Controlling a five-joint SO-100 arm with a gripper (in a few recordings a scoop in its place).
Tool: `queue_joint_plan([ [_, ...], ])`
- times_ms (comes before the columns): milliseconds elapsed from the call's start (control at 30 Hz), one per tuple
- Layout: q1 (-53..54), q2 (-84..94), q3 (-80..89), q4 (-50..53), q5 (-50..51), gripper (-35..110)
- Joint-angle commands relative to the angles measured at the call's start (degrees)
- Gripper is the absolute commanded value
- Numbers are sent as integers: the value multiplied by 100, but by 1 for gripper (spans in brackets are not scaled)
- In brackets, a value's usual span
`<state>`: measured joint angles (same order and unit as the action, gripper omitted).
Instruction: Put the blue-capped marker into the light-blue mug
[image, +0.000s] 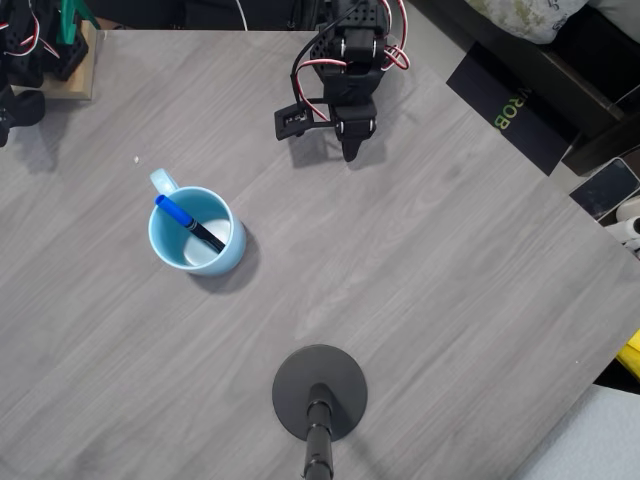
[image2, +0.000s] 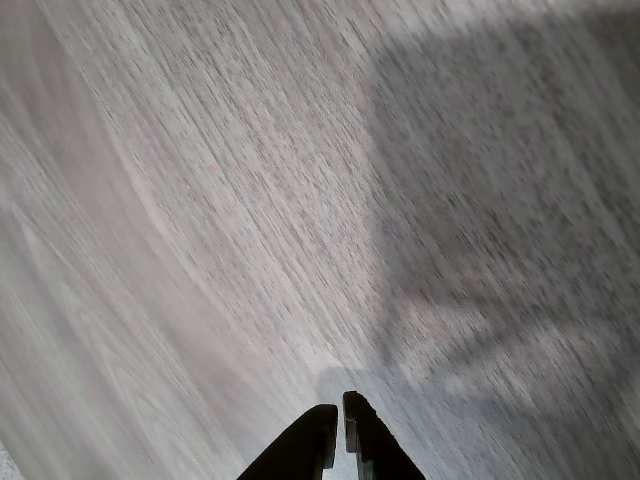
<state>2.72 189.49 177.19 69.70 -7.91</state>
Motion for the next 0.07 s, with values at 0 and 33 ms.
queue_joint_plan([
  [0, 26, 167, 9, 79, -44, 0],
  [33, 26, 167, 9, 79, -44, 0],
])
